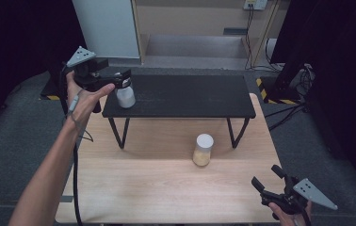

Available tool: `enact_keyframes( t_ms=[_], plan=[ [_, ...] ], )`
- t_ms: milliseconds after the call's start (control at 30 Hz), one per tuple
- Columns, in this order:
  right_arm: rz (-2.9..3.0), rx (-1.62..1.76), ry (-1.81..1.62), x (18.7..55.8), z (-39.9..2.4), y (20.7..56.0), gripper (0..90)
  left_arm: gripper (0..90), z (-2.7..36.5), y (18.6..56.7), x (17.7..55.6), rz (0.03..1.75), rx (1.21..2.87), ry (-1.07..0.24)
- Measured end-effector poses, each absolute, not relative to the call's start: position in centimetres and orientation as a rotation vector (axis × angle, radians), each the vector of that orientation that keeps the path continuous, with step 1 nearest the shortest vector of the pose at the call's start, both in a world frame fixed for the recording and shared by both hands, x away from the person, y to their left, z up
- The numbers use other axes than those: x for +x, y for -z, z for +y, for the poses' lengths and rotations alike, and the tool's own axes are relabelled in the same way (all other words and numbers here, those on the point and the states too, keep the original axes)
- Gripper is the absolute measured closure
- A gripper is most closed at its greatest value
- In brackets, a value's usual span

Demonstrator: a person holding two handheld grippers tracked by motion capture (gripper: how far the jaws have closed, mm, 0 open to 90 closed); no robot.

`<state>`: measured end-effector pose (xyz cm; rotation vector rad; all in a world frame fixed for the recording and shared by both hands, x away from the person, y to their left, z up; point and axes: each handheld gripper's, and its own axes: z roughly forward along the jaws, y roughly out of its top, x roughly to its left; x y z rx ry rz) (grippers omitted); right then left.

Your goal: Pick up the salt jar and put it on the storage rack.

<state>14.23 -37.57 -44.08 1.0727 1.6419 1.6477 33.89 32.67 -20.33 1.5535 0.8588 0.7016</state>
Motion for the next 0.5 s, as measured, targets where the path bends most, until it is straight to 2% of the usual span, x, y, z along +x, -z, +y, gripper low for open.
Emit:
enact_keyframes(
  t_ms=[167, 500],
  plan=[
    [1.651, 1.068, -1.650, 14.3, -37.5, 44.1, 6.5, 6.2, 32.9, 19.6, 31.6, 0.748, 1.597, -0.719],
    [1.649, 1.059, -1.651, 14.2, -37.4, 44.0, 6.6, 6.2, 34.0, 20.9, 27.8, 0.599, 1.540, -0.619]
  ],
)
